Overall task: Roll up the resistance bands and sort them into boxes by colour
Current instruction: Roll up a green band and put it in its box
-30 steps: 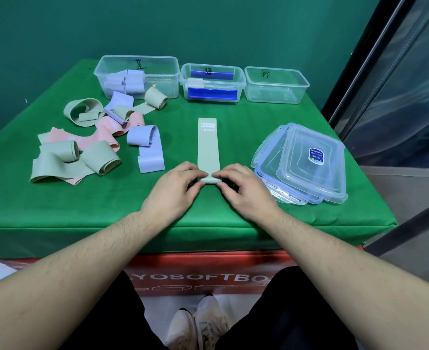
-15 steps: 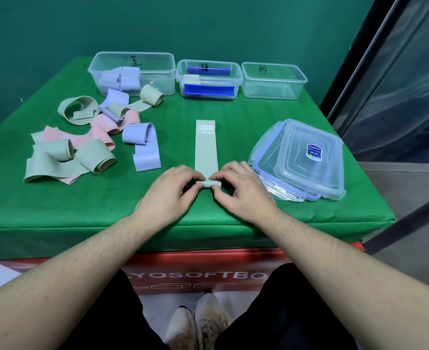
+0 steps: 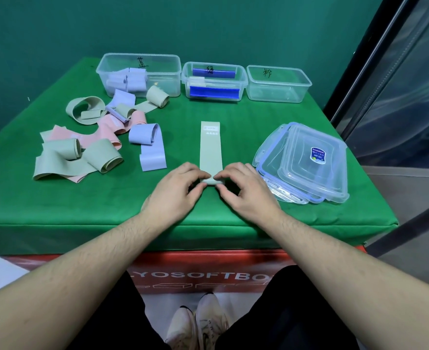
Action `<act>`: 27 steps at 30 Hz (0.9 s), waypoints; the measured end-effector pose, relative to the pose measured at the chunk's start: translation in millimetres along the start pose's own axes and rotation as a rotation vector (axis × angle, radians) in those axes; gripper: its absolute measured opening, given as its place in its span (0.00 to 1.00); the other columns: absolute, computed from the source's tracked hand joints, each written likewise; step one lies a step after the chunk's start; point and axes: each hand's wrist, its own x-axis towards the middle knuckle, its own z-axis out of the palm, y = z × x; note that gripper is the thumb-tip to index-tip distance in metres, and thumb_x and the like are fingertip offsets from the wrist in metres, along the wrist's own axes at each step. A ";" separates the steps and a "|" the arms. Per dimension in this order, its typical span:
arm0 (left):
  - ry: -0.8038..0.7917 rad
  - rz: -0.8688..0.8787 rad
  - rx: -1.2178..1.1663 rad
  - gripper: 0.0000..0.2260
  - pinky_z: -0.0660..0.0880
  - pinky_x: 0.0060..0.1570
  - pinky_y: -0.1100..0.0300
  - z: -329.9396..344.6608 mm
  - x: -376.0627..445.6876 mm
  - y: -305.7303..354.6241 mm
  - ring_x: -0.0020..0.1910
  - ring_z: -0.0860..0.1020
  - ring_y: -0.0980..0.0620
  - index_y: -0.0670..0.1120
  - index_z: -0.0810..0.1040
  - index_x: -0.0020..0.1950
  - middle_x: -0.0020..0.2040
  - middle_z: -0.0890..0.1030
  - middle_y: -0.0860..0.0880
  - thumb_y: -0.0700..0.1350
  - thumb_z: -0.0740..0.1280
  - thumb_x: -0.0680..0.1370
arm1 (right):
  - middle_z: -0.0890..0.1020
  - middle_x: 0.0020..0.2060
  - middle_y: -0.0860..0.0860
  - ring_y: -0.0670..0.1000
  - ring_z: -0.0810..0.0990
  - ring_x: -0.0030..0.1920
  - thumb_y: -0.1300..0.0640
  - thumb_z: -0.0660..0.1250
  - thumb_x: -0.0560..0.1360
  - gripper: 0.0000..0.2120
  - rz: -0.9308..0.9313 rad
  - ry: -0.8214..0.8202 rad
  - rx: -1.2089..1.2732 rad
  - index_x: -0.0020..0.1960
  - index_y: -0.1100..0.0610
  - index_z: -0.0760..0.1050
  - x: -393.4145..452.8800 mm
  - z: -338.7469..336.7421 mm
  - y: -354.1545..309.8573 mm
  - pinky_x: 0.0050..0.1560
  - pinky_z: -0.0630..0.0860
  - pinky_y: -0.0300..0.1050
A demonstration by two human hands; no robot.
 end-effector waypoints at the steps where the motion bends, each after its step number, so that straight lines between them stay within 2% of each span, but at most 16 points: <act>1: 0.007 -0.003 -0.001 0.09 0.71 0.51 0.62 -0.2 0.0 0.7 0.49 0.77 0.53 0.46 0.82 0.58 0.52 0.78 0.52 0.45 0.68 0.79 | 0.78 0.50 0.43 0.48 0.74 0.51 0.54 0.69 0.76 0.09 0.007 -0.004 0.006 0.56 0.50 0.80 0.6 0.3 0.7 0.54 0.70 0.41; 8: 0.012 -0.010 -0.004 0.09 0.66 0.51 0.70 -1.6 0.2 1.4 0.50 0.77 0.55 0.46 0.83 0.58 0.55 0.79 0.52 0.42 0.70 0.78 | 0.78 0.54 0.44 0.47 0.72 0.54 0.53 0.69 0.76 0.14 0.057 -0.065 -0.011 0.62 0.51 0.79 2.6 1.5 2.4 0.57 0.68 0.40; 12: -0.020 -0.031 0.002 0.10 0.67 0.49 0.67 -1.5 6.5 -0.1 0.46 0.76 0.55 0.47 0.82 0.59 0.54 0.78 0.54 0.44 0.71 0.77 | 0.77 0.56 0.46 0.49 0.73 0.56 0.54 0.68 0.77 0.15 0.080 -0.074 -0.002 0.64 0.52 0.79 4.6 1.6 4.2 0.59 0.68 0.41; 16: -0.024 -0.026 -0.011 0.09 0.66 0.45 0.66 -2.3 13.3 0.3 0.43 0.73 0.58 0.48 0.82 0.57 0.51 0.78 0.55 0.45 0.70 0.78 | 0.79 0.54 0.46 0.48 0.75 0.55 0.57 0.67 0.78 0.13 0.088 -0.057 0.062 0.62 0.52 0.80 5.2 1.3 6.0 0.58 0.71 0.43; 23: -0.011 0.019 0.022 0.09 0.73 0.53 0.58 -5.5 0.2 0.2 0.51 0.78 0.52 0.48 0.82 0.58 0.53 0.81 0.53 0.47 0.69 0.79 | 0.81 0.50 0.44 0.50 0.75 0.51 0.56 0.68 0.77 0.08 0.016 -0.016 0.069 0.56 0.51 0.81 -1.9 -3.6 1.9 0.55 0.72 0.47; 27: -0.002 0.044 0.018 0.08 0.73 0.50 0.56 -10.4 -12.2 3.4 0.48 0.76 0.52 0.50 0.82 0.56 0.51 0.82 0.55 0.48 0.70 0.78 | 0.82 0.49 0.44 0.49 0.75 0.50 0.56 0.69 0.77 0.08 0.003 -0.022 0.083 0.55 0.51 0.82 -11.5 -7.8 -3.0 0.55 0.71 0.45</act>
